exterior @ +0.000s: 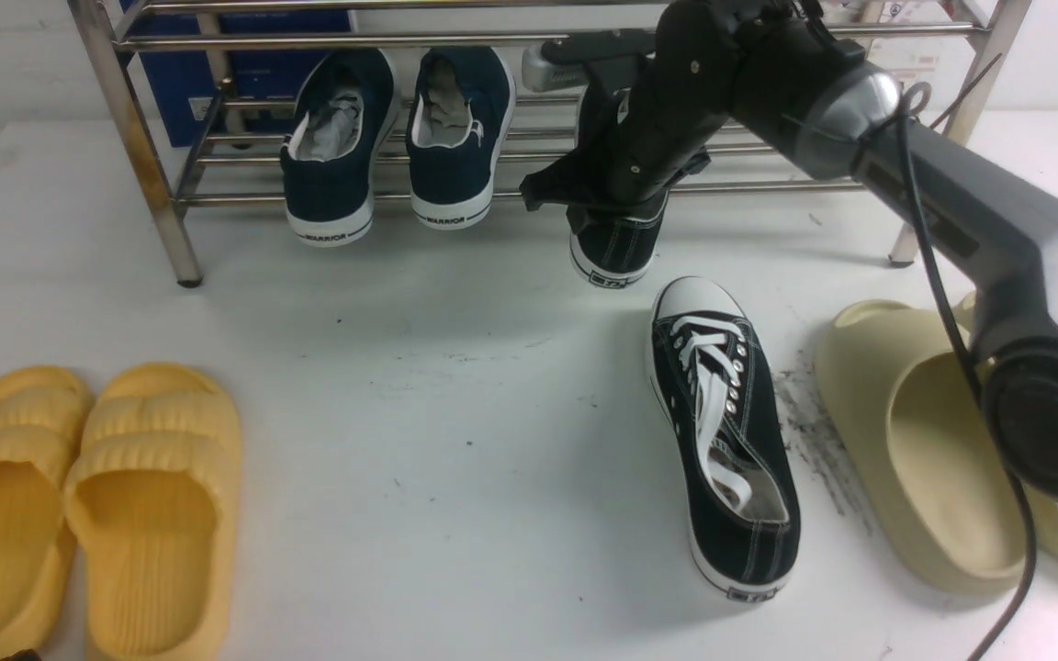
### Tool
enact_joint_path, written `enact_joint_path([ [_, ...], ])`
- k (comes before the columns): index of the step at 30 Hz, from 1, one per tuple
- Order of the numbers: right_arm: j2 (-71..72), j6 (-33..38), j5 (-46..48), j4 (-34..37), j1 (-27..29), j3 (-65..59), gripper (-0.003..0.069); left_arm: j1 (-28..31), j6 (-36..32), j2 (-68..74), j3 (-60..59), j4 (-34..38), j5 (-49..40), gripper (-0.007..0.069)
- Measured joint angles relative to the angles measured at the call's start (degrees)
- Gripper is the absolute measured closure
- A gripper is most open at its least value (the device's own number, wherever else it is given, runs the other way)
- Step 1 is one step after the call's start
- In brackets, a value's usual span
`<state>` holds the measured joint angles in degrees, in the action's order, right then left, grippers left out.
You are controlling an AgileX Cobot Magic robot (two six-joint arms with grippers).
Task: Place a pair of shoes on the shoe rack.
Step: Use the right arm to put a shoe into the shoe rack
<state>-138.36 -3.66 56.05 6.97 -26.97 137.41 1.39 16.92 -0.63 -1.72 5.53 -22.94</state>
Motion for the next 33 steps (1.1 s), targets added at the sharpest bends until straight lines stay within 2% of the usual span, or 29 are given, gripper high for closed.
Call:
enact_joint_path([
  [20,-0.4,0.5,-0.5,0.0,0.0,3.4,0.063,0.0,0.0,0.0,0.0,0.0,0.0,0.0533],
  [33,-1.1,0.6,-3.0,-4.9,0.0,3.4,0.0618,0.0,0.0,0.0,0.0,0.0,0.0,0.0519],
])
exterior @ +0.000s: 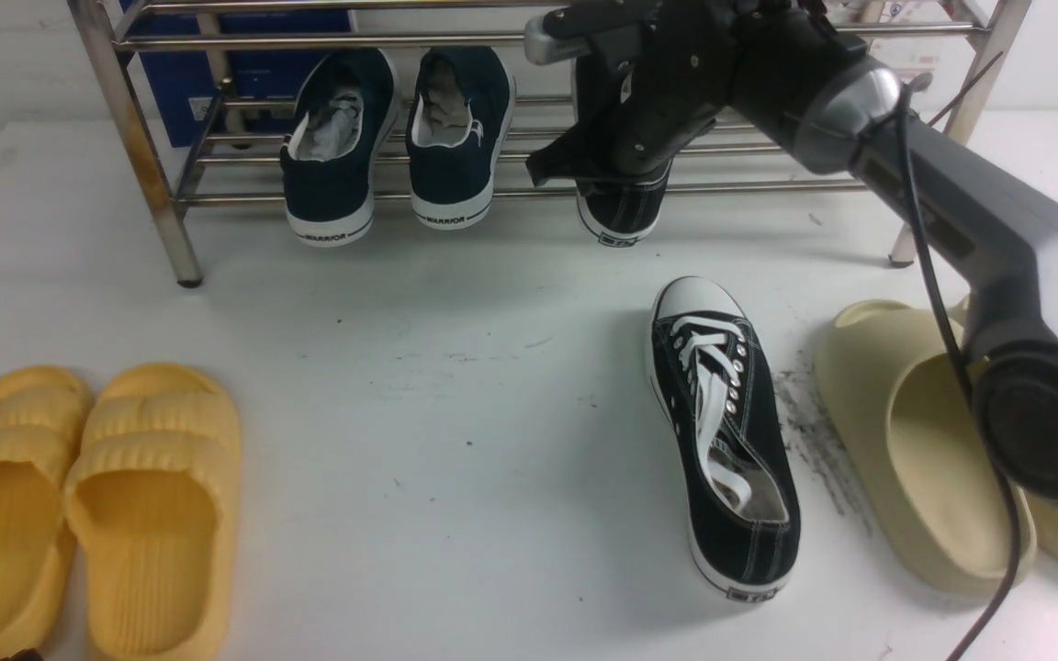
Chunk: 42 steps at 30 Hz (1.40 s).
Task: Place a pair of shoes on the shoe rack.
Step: Use the right arm to put a shoe into the shoe rack
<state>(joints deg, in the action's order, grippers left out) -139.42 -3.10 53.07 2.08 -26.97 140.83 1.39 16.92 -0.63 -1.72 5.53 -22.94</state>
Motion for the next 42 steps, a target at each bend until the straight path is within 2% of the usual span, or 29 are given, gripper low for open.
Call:
enact_joint_path([
  [7,0.0,0.0,-0.4,-0.2,0.0,0.0,0.0594,0.0,0.0,0.0,0.0,0.0,0.0,0.0512],
  [18,0.4,0.1,-0.5,-0.5,0.0,0.0,0.05,0.0,0.0,0.0,0.0,0.0,0.0,0.0498],
  [23,0.7,2.3,-0.5,-0.3,0.0,0.1,0.0487,0.0,0.0,0.0,0.0,0.0,0.0,0.0494],
  [26,0.7,3.1,0.0,-0.4,0.0,0.1,0.0516,0.0,0.0,0.0,0.0,0.0,0.0,0.0491],
  [31,0.7,5.2,1.1,-0.4,0.0,0.1,0.0632,0.0,0.0,0.0,0.0,0.0,0.0,0.0486],
  [42,0.7,6.4,1.0,0.1,-0.4,0.1,0.0637,0.0,0.0,0.0,0.0,0.0,0.0,0.048],
])
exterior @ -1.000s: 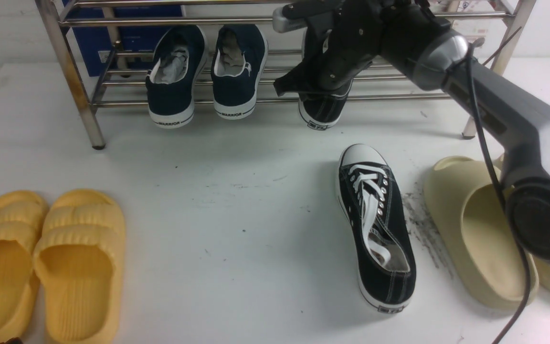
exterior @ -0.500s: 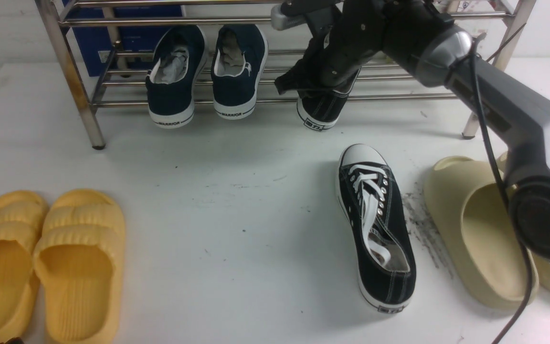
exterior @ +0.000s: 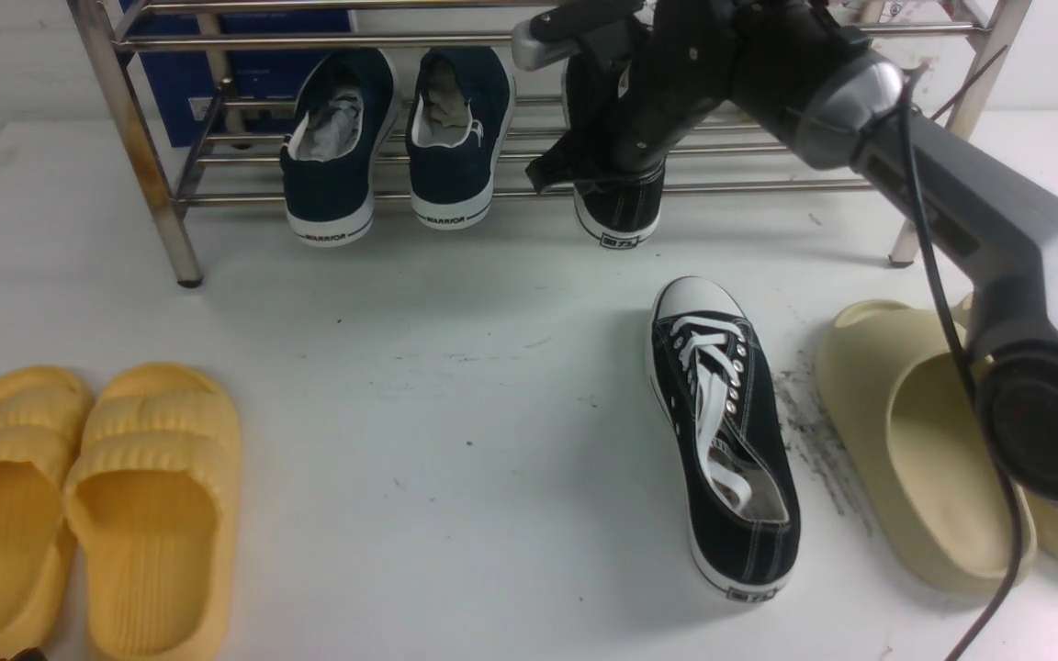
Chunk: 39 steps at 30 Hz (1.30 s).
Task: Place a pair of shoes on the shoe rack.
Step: Use the right arm to put a shoe into the shoe rack
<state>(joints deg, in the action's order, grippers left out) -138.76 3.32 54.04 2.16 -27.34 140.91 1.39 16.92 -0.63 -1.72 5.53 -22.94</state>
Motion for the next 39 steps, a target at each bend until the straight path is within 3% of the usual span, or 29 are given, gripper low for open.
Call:
enact_joint_path([
  [14,0.0,0.0,0.0,-0.5,-0.1,0.0,0.0564,0.0,0.0,0.0,0.0,0.0,0.0,0.048],
  [27,4.8,0.0,0.9,-3.3,-0.1,0.4,0.0311,0.0,0.0,0.0,0.0,0.0,0.0,0.0476],
  [34,7.9,0.0,6.9,-3.1,-0.1,0.6,0.0307,0.0,0.0,0.0,0.0,0.0,0.0,0.047],
  [39,9.0,0.0,15.6,-0.8,-0.1,0.6,0.0362,0.0,0.0,0.0,0.0,0.0,0.0,0.0463],
])
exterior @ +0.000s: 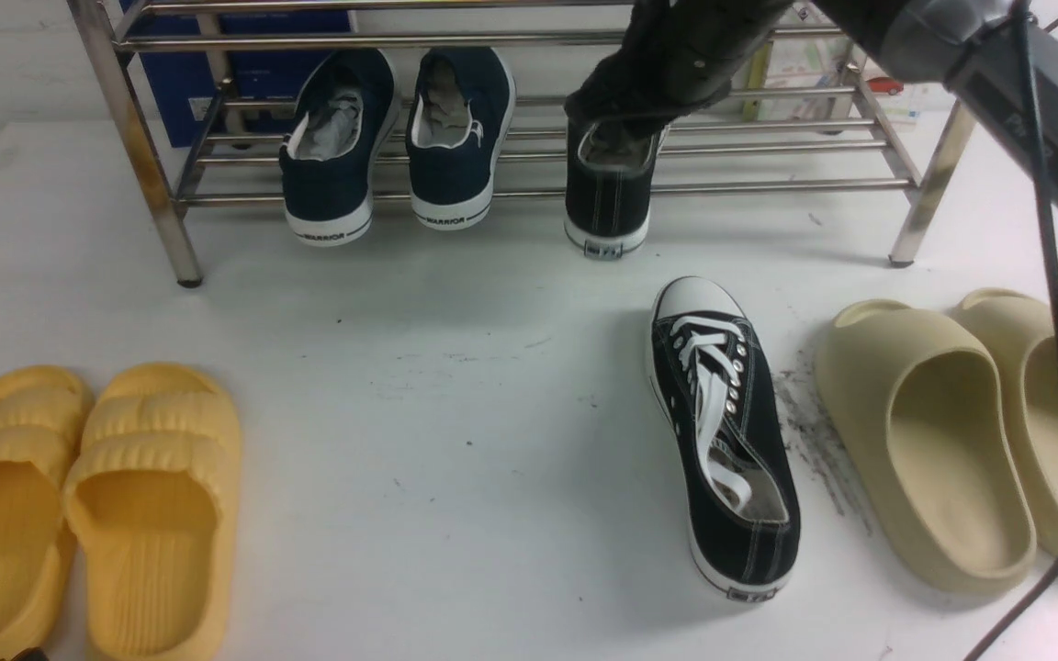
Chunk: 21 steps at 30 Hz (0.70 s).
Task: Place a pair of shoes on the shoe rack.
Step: Use the right arm to put a shoe into the shoe rack
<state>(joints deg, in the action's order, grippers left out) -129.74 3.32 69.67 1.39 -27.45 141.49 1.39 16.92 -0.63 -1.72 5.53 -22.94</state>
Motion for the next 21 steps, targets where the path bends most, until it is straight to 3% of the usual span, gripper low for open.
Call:
enact_joint_path([
  [5,1.4,0.0,2.1,3.3,-0.1,-0.1,0.0468,0.0,0.0,0.0,0.0,0.0,0.0,0.0461],
  [10,5.8,-4.0,2.1,5.4,-1.8,-7.1,0.0645,0.0,0.0,0.0,0.0,0.0,0.0,0.0459],
  [16,7.7,-7.7,-0.6,5.6,-4.0,-19.6,0.0653,0.0,0.0,0.0,0.0,0.0,0.0,0.0452],
  [21,2.8,-11.0,-13.8,3.6,-3.3,-24.1,0.0642,0.0,0.0,0.0,0.0,0.0,0.0,0.0449],
])
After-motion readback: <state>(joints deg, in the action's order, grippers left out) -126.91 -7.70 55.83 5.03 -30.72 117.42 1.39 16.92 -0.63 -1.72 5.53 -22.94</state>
